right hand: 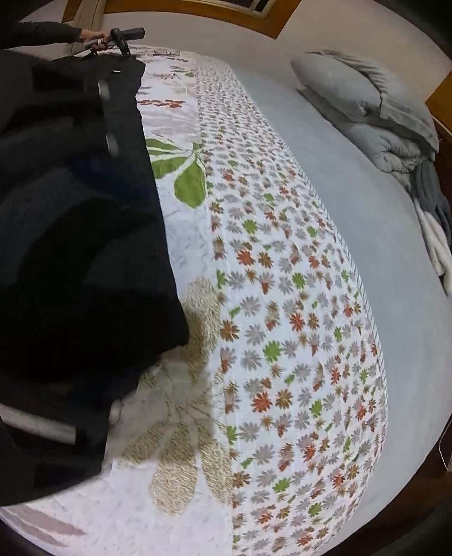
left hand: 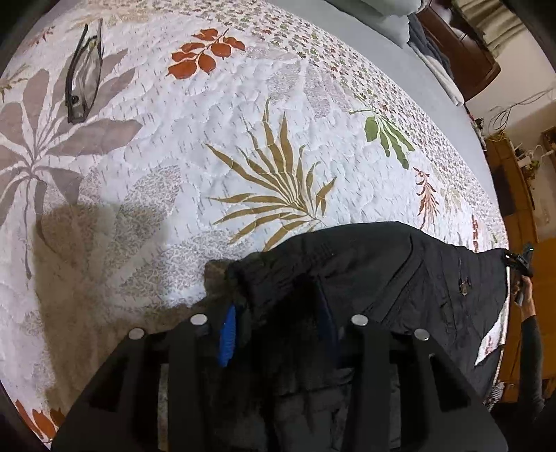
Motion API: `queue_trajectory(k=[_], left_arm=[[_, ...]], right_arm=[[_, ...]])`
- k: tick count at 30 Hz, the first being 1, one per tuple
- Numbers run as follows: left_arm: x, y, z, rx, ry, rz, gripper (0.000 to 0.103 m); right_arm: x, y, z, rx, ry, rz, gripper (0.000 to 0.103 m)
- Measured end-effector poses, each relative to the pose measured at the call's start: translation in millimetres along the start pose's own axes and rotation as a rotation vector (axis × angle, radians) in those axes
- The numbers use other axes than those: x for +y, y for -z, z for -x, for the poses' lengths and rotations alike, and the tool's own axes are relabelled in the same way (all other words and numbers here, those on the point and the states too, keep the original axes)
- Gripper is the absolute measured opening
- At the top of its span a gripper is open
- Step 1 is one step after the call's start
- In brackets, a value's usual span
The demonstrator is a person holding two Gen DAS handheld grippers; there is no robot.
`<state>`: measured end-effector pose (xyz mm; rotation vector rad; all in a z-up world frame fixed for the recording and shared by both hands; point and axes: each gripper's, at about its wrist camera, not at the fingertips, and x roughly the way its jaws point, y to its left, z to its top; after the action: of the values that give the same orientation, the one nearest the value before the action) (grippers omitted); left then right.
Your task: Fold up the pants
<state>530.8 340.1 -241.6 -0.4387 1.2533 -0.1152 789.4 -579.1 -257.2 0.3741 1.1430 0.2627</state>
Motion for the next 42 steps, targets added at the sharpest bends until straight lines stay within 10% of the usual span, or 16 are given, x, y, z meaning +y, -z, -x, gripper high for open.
queue_trajectory(k=[1, 4, 5, 18, 33, 42], left_arm=[[-1, 0, 0, -0.006, -0.008, 0.002, 0.034], [-5, 0, 4, -0.030, -0.044, 0.001, 0.026], [-5, 0, 7, -0.043, -0.057, 0.012, 0.014], [-49, 12, 115, -0.240, -0.039, 0.025, 0.013], [-55, 165, 222, -0.413, 0.137, -0.052, 0.013], [-19, 227, 213, -0.410, 0.162, 0.014, 0.013]], right_arm=[[-1, 3, 5, -0.010, 0.007, -0.003, 0.023], [4, 10, 29, -0.054, 0.028, 0.024, 0.011], [6, 13, 37, -0.068, 0.035, 0.028, 0.010], [53, 81, 205, -0.309, 0.072, 0.052, 0.008], [44, 320, 307, -0.527, 0.076, 0.051, 0.008], [72, 299, 310, -0.539, 0.125, 0.127, 0.008]])
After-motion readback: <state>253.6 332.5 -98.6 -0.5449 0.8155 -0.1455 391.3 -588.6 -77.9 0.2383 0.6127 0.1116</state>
